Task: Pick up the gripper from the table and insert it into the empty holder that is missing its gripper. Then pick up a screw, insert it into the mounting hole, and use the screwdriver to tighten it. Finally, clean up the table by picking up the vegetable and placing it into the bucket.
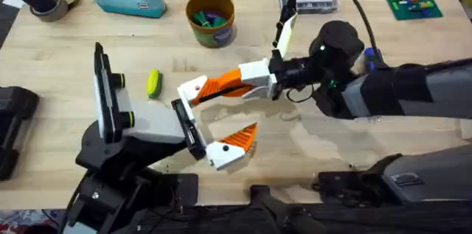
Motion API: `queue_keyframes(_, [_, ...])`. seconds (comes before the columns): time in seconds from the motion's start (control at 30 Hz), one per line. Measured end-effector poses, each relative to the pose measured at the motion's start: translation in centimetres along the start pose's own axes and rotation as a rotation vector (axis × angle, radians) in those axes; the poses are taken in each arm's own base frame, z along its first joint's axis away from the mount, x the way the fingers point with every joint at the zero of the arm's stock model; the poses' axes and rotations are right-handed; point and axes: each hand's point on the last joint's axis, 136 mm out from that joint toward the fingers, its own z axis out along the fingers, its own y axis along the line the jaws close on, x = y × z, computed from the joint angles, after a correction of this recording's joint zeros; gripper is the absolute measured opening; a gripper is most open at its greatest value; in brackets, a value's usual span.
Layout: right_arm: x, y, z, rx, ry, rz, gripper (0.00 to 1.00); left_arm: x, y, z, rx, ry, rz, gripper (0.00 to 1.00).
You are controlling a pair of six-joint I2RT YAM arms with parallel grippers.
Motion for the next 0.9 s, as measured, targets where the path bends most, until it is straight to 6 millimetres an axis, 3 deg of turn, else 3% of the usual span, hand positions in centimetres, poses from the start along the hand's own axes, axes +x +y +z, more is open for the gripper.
queue_keyframes(0.9, [-0.28, 0.04, 0.2, 0.01, 0.013, -0.002, 0.023, -0.01, 0.07, 0.0, -0.004, -0.001, 0.0, 0.989])
